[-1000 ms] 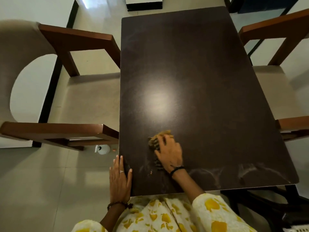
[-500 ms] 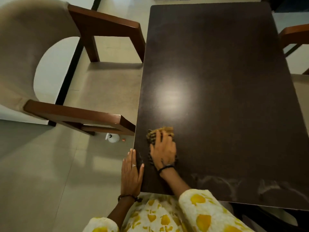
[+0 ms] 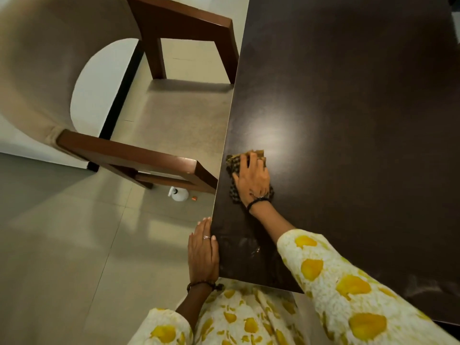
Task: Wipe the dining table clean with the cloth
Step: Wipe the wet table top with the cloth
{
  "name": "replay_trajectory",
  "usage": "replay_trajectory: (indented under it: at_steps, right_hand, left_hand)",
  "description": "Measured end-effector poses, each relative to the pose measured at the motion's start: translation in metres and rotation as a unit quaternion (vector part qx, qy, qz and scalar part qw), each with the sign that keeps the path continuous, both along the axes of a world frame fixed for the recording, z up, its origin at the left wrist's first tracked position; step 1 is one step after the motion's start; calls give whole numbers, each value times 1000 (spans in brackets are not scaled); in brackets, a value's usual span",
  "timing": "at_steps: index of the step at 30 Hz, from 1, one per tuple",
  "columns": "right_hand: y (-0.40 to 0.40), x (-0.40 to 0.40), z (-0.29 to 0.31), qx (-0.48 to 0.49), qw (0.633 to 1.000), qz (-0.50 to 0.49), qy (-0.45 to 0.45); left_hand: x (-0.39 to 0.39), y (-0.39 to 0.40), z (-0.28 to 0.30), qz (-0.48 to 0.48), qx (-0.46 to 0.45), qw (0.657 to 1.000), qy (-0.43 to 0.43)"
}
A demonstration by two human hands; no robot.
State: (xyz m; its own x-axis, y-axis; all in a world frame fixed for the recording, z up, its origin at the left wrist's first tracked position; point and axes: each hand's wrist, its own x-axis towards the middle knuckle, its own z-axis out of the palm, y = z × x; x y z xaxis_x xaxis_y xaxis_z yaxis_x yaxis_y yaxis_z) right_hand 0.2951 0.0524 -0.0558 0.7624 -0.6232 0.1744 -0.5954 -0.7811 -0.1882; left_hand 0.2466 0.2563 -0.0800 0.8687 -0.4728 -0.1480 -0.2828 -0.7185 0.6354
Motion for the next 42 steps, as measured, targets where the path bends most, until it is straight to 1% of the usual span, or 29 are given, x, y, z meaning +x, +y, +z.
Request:
replay_trajectory:
  at_steps: [3, 5, 9, 12, 14, 16, 20, 22, 25, 28, 30, 32, 34, 37, 40, 42]
  right_hand:
    - [11, 3, 0, 10, 1000, -13, 13]
    - [25, -1, -3, 17, 1000, 9, 5]
    - [63, -27, -7, 26, 995, 92, -22]
    - [78, -64, -7, 28, 979, 198, -43]
    - [76, -86, -4, 34, 966, 256, -24]
    - [67, -104, -1, 40, 955, 292, -2]
    - [11, -137, 3, 36, 937, 347, 26]
    - [-27, -147, 4, 45, 940, 338, 28]
    - [-63, -140, 9, 75, 962, 262, 30]
    - [-60, -102, 11, 100, 984, 144, 27]
    - [-41, -70, 13, 117, 988, 94, 30]
    - [-14, -48, 16, 130, 984, 113, 38]
    - [18, -41, 14, 130, 978, 157, 44]
    - [48, -65, 8, 123, 975, 184, 30]
    - [34, -112, 4, 101, 983, 151, 33]
    - [8, -146, 7, 95, 990, 95, 32]
  left_hand:
    - [-2, 0, 1, 7, -6, 1000, 8]
    - [-3, 1, 0, 11, -3, 1000, 9]
    - [-5, 2, 3, 26, -12, 1000, 12]
    - [-7, 1, 5, 42, -10, 999, 13]
    - [-8, 2, 4, 37, -5, 999, 7]
    - [-7, 3, 3, 31, 0, 1000, 5]
    - [-4, 2, 3, 4, 16, 1000, -10]
    - [-3, 1, 3, -25, 27, 999, -31]
    - [-2, -1, 4, -41, 40, 997, -46]
    - [-2, -1, 5, -46, 45, 996, -57]
    - [-2, -1, 4, -49, 51, 995, -66]
    - [-2, -1, 5, -51, 62, 994, -75]
    - [-3, -3, 5, -63, 77, 991, -91]
    - [-5, -6, 6, -84, 84, 987, -109]
    - [-12, -15, 8, -117, 81, 984, -107]
    - [-20, -23, 8, -161, 91, 977, -108]
